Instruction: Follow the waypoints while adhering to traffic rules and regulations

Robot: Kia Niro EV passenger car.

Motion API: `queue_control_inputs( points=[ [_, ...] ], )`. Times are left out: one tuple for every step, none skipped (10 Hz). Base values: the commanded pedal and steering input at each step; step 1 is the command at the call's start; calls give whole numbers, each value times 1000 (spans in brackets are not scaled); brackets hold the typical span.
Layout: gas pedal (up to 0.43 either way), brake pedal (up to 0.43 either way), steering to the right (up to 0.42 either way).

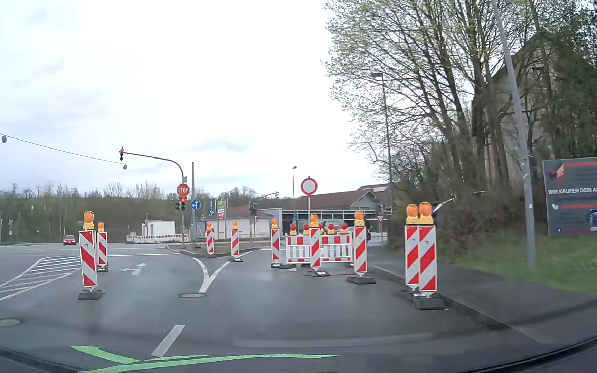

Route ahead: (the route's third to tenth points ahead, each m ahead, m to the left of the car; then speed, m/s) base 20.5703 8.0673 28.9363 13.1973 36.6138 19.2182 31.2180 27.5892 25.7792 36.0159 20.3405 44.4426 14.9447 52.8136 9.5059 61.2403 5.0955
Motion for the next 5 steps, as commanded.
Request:
queue_control_inputs(
  points=[
    [79, 0, -184],
    [79, 0, -184],
    [98, 0, -186],
    [98, 0, -189],
    [98, 0, -191]
  ],
)
